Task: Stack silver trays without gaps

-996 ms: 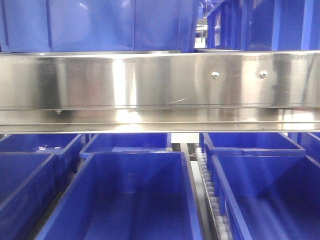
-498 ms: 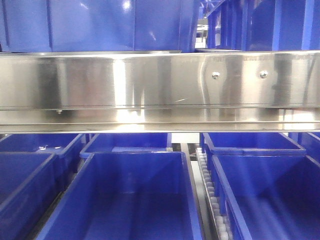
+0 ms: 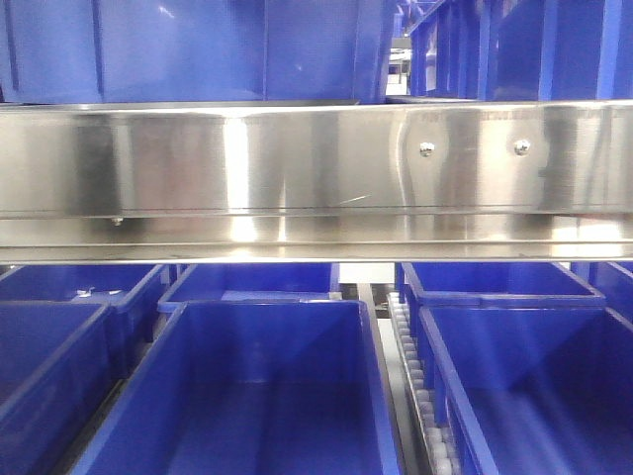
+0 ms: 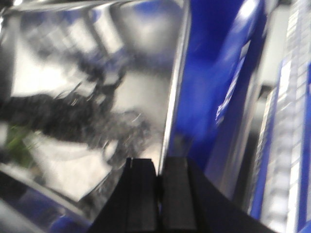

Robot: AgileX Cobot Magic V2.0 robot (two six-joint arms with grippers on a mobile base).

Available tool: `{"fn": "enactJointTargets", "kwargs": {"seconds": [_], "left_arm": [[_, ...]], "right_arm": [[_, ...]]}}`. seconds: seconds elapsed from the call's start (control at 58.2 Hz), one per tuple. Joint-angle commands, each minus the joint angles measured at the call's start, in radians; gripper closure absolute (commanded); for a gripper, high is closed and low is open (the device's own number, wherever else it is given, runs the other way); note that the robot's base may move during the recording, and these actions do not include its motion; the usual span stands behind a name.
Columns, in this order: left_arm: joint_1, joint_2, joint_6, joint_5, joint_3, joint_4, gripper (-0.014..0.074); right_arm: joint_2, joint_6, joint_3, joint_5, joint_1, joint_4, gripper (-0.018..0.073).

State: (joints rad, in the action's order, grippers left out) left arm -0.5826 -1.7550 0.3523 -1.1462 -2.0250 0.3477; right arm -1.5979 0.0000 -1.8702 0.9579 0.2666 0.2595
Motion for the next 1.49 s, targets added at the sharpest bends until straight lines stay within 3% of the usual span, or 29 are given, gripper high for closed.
{"fn": "enactJointTargets", "kwargs": {"seconds": [0.0, 0.464, 0.738, 1.082, 1.185, 1.271, 1.391, 1.477], "left_arm": [[-0.01, -0.011, -0.065, -0.06, -0.002, 0.019, 0.0622], [-0.01, -0.035, -0.116, -0.075, 0.123, 0.023, 0.0622], [-0.01, -0.035, -0.116, -0.075, 0.28, 0.045, 0.0622], [-0.01, -0.035, -0.114, -0.069, 0.289, 0.088, 0.0622], [-0.01, -0.035, -0.105, -0.058, 0.289, 0.09, 0.0587], [-0.01, -0.035, -0.093, -0.056, 0.289, 0.097, 0.0491], [-0.01, -0.035, -0.085, -0.056, 0.289, 0.109, 0.0362], [-0.01, -0.035, -0.085, -0.055, 0.289, 0.111, 0.0293]], "right_arm": [[-0.014, -0.018, -0.013, -0.003, 0.04, 0.067, 0.0639], [-0.203, -0.018, -0.013, 0.175, 0.148, 0.067, 0.0638], [-0.266, -0.018, -0.013, 0.171, 0.185, 0.067, 0.0636], [-0.287, 0.0, -0.013, 0.151, 0.187, 0.068, 0.0637], [-0.287, 0.0, -0.013, 0.144, 0.187, 0.068, 0.0634], [-0.287, 0.0, -0.013, 0.14, 0.187, 0.068, 0.0559], [-0.287, 0.0, -0.013, 0.135, 0.187, 0.068, 0.0343], [-0.287, 0.0, -0.013, 0.135, 0.187, 0.068, 0.0249]]}}
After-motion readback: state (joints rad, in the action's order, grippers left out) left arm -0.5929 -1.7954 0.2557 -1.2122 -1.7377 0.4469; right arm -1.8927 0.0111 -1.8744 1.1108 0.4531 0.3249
